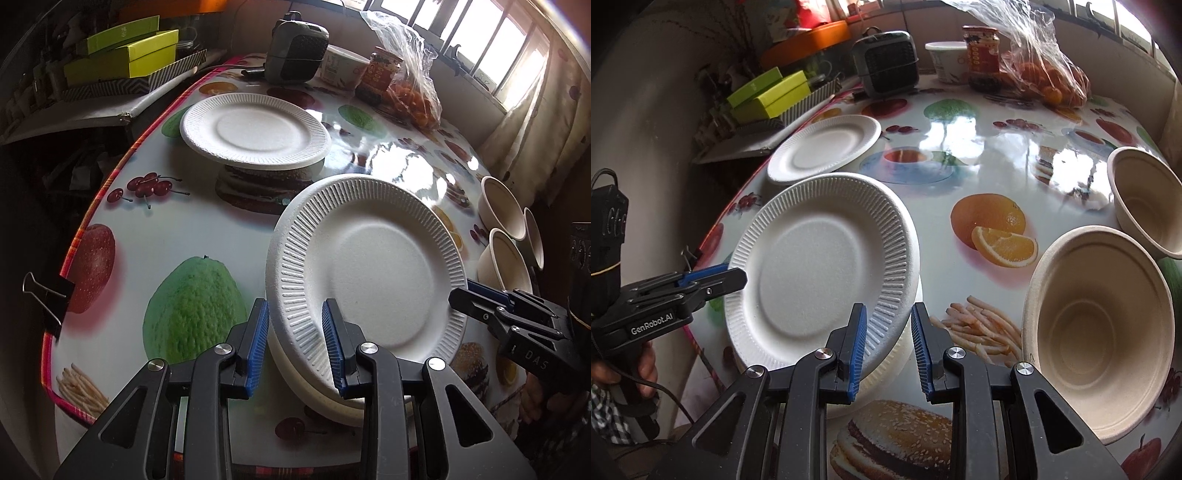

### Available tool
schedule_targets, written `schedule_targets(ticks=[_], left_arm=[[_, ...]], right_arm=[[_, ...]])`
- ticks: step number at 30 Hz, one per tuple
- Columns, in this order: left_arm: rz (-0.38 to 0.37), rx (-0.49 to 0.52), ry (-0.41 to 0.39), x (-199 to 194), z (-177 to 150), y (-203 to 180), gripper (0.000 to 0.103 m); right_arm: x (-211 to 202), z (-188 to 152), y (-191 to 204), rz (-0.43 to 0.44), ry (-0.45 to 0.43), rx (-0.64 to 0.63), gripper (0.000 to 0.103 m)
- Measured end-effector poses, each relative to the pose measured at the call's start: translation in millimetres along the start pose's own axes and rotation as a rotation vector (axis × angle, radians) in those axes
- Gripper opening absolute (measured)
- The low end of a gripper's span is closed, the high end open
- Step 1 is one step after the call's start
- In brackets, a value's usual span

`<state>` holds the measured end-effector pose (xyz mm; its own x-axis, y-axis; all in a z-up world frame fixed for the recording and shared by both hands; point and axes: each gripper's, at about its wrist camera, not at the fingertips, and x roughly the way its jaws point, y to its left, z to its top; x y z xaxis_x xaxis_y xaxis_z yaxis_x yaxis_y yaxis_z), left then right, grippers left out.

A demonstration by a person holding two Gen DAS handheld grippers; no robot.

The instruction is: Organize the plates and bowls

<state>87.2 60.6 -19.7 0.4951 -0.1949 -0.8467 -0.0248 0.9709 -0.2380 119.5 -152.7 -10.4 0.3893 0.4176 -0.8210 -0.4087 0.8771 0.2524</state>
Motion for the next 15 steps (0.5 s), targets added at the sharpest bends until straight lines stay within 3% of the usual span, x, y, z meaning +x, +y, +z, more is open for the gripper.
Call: schedule_targets(ticks=[15], left_arm=[[0.007, 0.0, 0.018, -0.1, -9.2, -0.2, 0.031]], right_arm=[[1.5, -15.0, 3.6, -0.007, 0.015, -0.002, 0.025]])
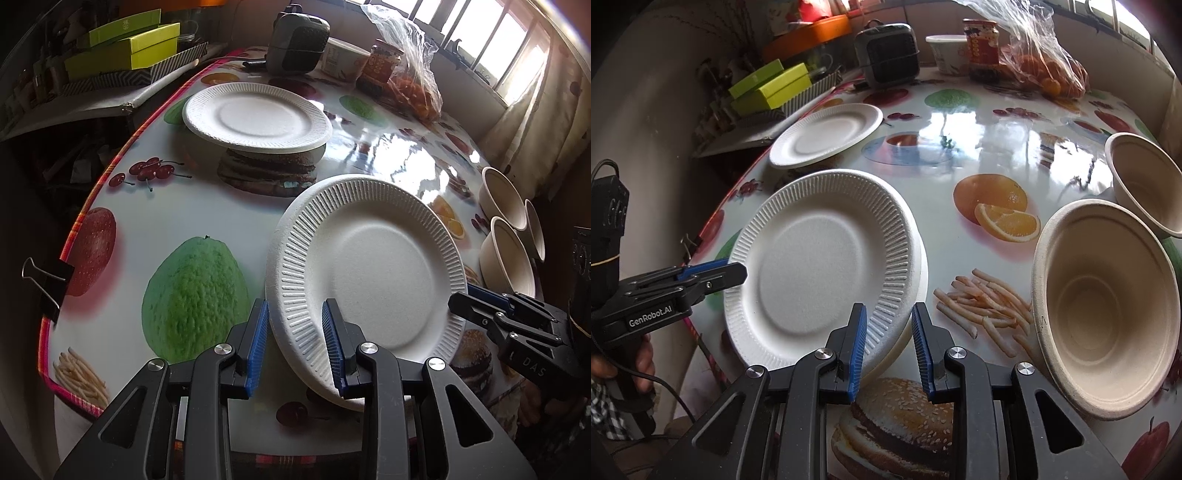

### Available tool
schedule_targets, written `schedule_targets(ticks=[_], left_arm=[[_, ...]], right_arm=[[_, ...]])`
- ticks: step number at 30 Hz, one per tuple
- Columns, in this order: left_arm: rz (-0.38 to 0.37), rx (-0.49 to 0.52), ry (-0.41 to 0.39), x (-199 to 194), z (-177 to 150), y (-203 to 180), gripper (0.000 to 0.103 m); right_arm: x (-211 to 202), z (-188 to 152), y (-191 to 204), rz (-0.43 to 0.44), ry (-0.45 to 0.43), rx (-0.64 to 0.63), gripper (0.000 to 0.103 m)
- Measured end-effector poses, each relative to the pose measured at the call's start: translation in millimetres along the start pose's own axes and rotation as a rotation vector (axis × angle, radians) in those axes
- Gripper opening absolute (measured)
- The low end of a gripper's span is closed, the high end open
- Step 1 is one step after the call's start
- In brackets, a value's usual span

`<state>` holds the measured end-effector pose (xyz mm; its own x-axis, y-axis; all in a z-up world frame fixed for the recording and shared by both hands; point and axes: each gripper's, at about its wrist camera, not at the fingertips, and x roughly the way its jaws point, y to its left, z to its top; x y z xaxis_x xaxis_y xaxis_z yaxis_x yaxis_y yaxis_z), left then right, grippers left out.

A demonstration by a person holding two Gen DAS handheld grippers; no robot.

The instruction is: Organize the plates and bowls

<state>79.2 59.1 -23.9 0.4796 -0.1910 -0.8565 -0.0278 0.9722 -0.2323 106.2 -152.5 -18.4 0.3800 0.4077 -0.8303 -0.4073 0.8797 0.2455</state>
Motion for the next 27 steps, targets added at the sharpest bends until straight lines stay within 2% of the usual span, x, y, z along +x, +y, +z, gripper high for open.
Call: schedule_targets(ticks=[27], left_arm=[[0.003, -0.013, 0.019, 5.3, -3.0, 1.2, 0.032]], right_arm=[[-0.3, -3.1, 2.0, -0.007, -0.003, -0.003, 0.028]])
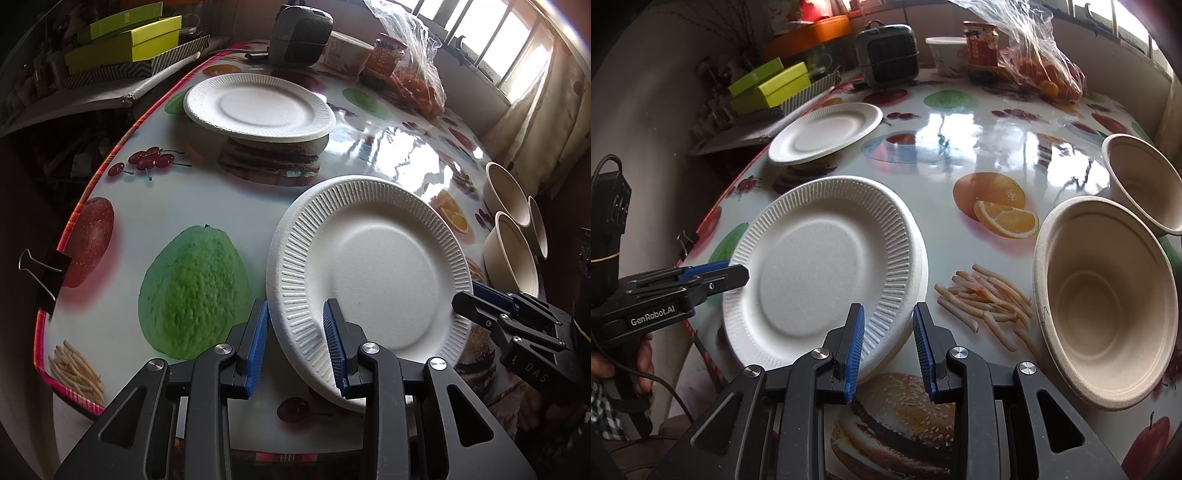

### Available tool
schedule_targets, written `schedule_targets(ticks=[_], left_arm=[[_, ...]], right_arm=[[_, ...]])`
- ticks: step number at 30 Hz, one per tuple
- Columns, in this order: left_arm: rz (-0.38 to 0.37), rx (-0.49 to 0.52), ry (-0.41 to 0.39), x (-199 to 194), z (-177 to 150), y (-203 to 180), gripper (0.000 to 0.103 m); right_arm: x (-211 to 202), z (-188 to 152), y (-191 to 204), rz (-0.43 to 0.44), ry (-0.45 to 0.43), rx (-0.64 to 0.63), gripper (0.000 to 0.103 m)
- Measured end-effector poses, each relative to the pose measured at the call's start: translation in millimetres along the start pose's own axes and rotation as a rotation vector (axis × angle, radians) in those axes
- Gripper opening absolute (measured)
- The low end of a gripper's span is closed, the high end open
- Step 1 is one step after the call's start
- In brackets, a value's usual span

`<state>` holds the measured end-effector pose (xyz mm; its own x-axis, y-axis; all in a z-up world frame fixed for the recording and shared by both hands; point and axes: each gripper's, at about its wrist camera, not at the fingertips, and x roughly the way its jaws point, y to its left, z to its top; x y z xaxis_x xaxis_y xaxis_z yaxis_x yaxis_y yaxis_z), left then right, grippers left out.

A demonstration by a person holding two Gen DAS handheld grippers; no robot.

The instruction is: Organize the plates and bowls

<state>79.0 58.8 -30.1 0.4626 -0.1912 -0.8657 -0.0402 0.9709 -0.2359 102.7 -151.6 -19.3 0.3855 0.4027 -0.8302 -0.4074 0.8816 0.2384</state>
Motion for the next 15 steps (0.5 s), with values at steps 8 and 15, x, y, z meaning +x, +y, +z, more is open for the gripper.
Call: schedule_targets(ticks=[8, 15], left_arm=[[-0.013, -0.001, -0.012, -2.5, 1.1, -1.5, 0.037], [-0.015, -0.01, -0.022, -5.0, 3.6, 2.4, 0.04]], right_arm=[[-2.0, 1.4, -3.0, -0.01, -0.003, -0.006, 0.035], [-6.1, 7.3, 1.4, -0.034, -0.017, -0.015, 0.041]])
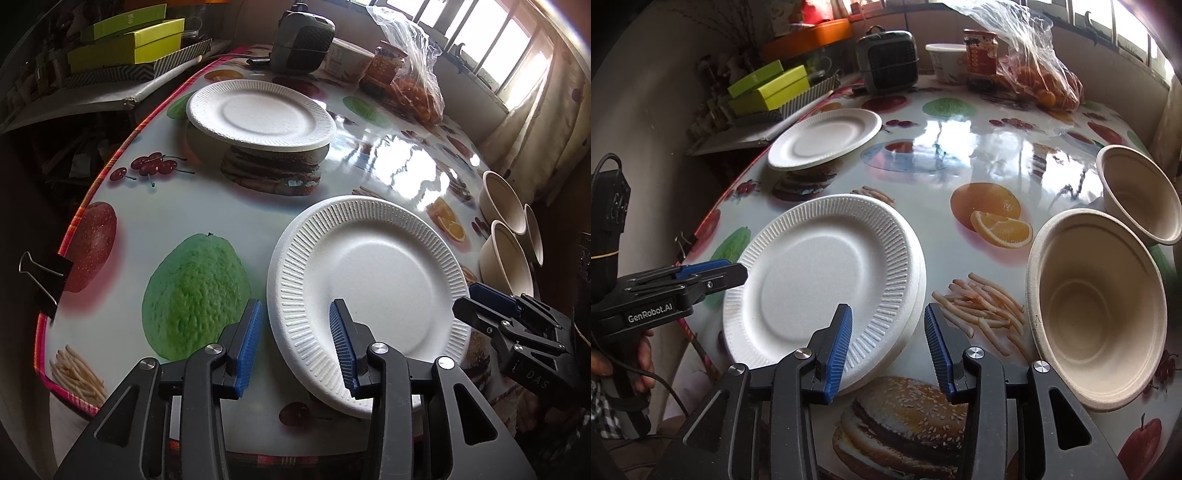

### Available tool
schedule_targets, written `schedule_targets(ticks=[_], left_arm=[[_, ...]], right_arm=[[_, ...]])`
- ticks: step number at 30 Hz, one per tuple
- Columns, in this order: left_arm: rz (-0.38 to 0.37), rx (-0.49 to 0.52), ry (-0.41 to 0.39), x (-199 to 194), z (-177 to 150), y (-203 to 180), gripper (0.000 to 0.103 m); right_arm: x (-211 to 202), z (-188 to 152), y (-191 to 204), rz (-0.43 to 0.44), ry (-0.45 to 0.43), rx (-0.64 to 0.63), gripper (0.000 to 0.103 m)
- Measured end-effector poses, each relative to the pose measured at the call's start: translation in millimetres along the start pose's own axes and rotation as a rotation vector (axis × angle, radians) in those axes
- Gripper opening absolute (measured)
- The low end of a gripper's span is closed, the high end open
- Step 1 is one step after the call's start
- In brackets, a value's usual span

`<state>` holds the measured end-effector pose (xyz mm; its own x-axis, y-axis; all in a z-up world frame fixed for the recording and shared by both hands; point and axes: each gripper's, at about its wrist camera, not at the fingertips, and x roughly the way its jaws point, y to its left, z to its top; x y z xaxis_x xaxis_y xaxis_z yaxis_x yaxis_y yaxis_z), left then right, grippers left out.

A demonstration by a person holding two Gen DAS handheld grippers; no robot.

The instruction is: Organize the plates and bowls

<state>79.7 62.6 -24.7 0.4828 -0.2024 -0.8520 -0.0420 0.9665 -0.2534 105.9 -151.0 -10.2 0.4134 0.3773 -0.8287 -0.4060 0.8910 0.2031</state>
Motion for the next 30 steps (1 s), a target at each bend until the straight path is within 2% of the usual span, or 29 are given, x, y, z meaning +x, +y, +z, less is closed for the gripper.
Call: schedule_targets(ticks=[9, 11, 13, 16, 23, 30], left_arm=[[0.01, -0.012, -0.029, -9.1, 11.1, 8.4, 0.043], [0.014, -0.013, -0.039, -11.7, 15.1, 11.1, 0.043], [0.02, -0.014, -0.046, -13.1, 20.1, 13.2, 0.047], [0.033, -0.017, -0.062, -15.9, 28.9, 17.8, 0.047], [0.065, -0.033, -0.105, -22.8, 54.3, 33.1, 0.048], [0.085, -0.062, -0.131, -27.3, 77.8, 52.2, 0.048]], right_arm=[[-14.7, 17.3, 4.9, -0.007, -0.044, -0.009, 0.046], [-18.5, 24.3, 6.4, -0.006, -0.059, -0.015, 0.051], [-21.4, 32.3, 9.9, -0.007, -0.073, -0.026, 0.053], [-25.6, 47.4, 11.5, 0.002, -0.094, -0.038, 0.056], [-25.1, 85.4, 11.0, 0.022, -0.12, -0.045, 0.056], [-11.5, 113.5, 10.7, 0.054, -0.105, -0.033, 0.056]])
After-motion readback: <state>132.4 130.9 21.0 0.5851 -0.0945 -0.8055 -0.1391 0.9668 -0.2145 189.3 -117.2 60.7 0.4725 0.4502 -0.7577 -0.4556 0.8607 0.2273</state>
